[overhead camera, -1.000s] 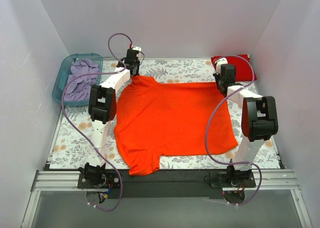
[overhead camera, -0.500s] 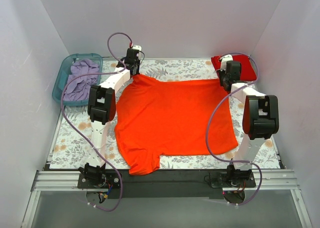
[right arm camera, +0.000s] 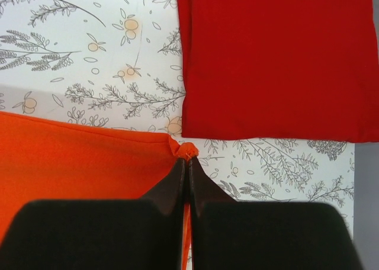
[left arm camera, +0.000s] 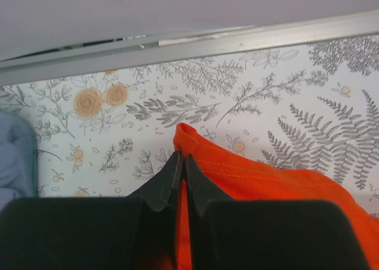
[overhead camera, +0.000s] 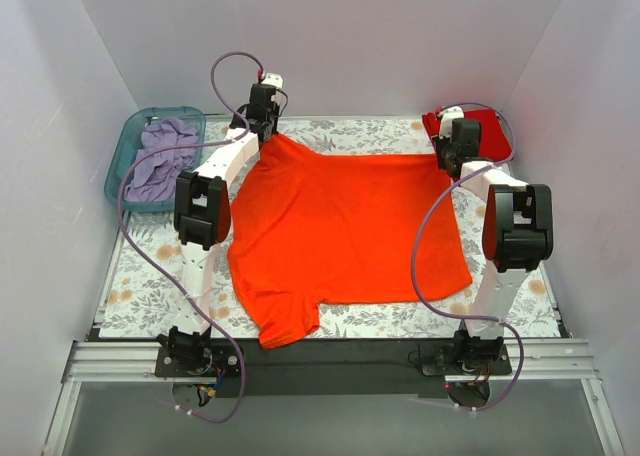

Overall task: Fold and stack the t-shirts
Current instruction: Fold the tshirt

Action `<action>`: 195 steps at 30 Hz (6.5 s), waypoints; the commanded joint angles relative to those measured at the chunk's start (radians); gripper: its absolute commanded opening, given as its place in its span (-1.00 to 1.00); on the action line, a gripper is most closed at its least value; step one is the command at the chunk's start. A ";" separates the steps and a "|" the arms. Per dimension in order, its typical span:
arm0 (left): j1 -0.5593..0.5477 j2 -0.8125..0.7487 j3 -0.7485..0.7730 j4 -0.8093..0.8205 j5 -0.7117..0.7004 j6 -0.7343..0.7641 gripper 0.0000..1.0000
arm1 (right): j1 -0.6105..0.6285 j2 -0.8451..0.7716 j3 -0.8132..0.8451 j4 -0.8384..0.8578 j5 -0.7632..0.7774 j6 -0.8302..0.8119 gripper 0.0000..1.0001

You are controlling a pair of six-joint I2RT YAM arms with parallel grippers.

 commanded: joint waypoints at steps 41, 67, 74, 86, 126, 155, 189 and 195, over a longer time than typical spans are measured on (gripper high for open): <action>-0.046 -0.529 -0.489 -0.335 0.061 -0.373 -1.00 | -0.015 -0.171 -0.182 -0.041 0.090 0.125 -0.97; -0.094 -0.892 -1.007 -0.205 0.246 -0.712 -0.63 | -0.015 -0.276 -0.375 -0.030 0.052 0.248 -0.13; -0.086 -1.047 -1.107 -0.121 0.167 -0.785 0.12 | -0.015 -0.450 -0.458 -0.057 -0.037 0.298 -0.02; 0.147 -0.768 -1.008 0.015 0.338 -0.791 0.17 | 0.023 -0.393 -0.394 -0.034 -0.337 0.352 0.05; 0.158 -0.760 -1.157 0.085 0.351 -0.886 -0.94 | -0.125 -0.352 -0.486 0.093 -0.307 0.504 0.08; 0.202 -0.490 -0.915 0.143 0.329 -0.844 -0.18 | -0.147 -0.152 -0.227 0.101 -0.436 0.515 0.04; 0.350 -0.434 -0.928 0.199 0.429 -0.719 -0.34 | -0.282 -0.019 -0.231 0.157 -0.588 0.627 -0.22; 0.328 -0.567 -0.931 0.170 0.429 -0.701 0.26 | -0.279 -0.160 -0.280 0.144 -0.585 0.631 -0.10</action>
